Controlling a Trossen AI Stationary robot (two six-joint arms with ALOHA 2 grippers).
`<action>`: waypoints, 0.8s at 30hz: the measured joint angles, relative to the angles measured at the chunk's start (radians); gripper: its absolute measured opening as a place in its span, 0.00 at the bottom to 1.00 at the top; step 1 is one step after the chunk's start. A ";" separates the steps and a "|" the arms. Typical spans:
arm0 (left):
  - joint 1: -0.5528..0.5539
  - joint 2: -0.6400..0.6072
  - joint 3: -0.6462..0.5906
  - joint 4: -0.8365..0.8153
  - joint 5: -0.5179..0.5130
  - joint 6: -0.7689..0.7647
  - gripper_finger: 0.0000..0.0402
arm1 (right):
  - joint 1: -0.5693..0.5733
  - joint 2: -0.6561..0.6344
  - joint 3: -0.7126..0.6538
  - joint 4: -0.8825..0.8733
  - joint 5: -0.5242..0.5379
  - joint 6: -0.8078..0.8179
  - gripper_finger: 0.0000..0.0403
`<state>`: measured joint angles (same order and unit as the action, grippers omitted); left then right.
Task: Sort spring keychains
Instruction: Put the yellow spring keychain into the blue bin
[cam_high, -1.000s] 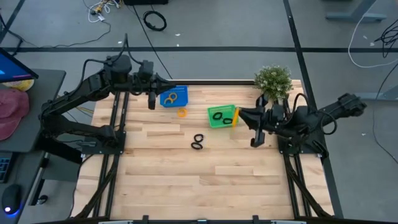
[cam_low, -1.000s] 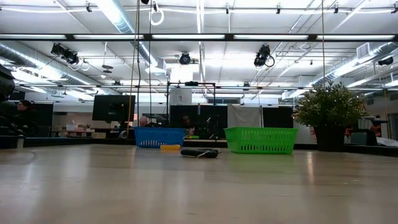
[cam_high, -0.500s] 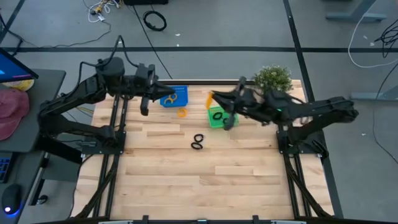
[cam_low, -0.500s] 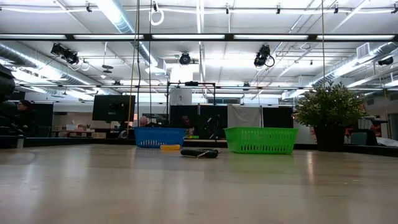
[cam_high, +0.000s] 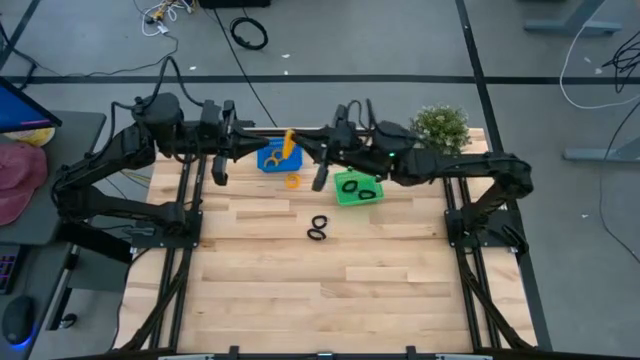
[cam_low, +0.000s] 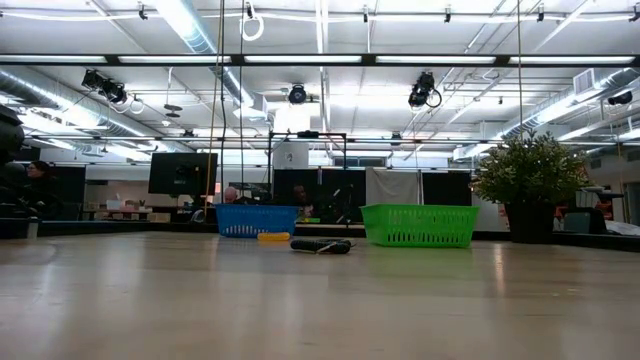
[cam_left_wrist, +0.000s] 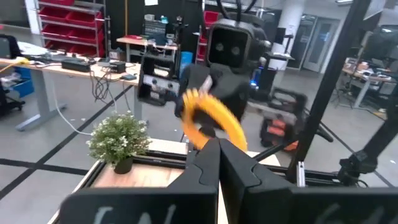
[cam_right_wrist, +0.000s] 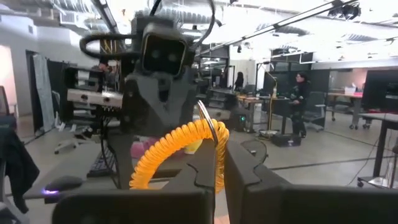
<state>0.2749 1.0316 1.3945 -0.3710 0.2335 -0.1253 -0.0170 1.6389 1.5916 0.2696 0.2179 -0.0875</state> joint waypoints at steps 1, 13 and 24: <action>0.000 0.003 0.000 0.000 0.000 0.000 0.01 | 0.000 0.013 0.007 -0.003 -0.001 -0.001 0.01; -0.004 0.015 -0.001 -0.003 0.078 -0.053 0.34 | -0.023 0.042 0.017 -0.002 0.025 0.000 0.01; -0.004 0.064 -0.001 -0.002 0.017 -0.103 0.67 | -0.029 0.042 0.017 0.036 0.035 0.000 0.01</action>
<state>0.2710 1.0952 1.3937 -0.3732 0.2509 -0.2287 -0.0456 1.6810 1.6089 0.3059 0.2529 -0.0874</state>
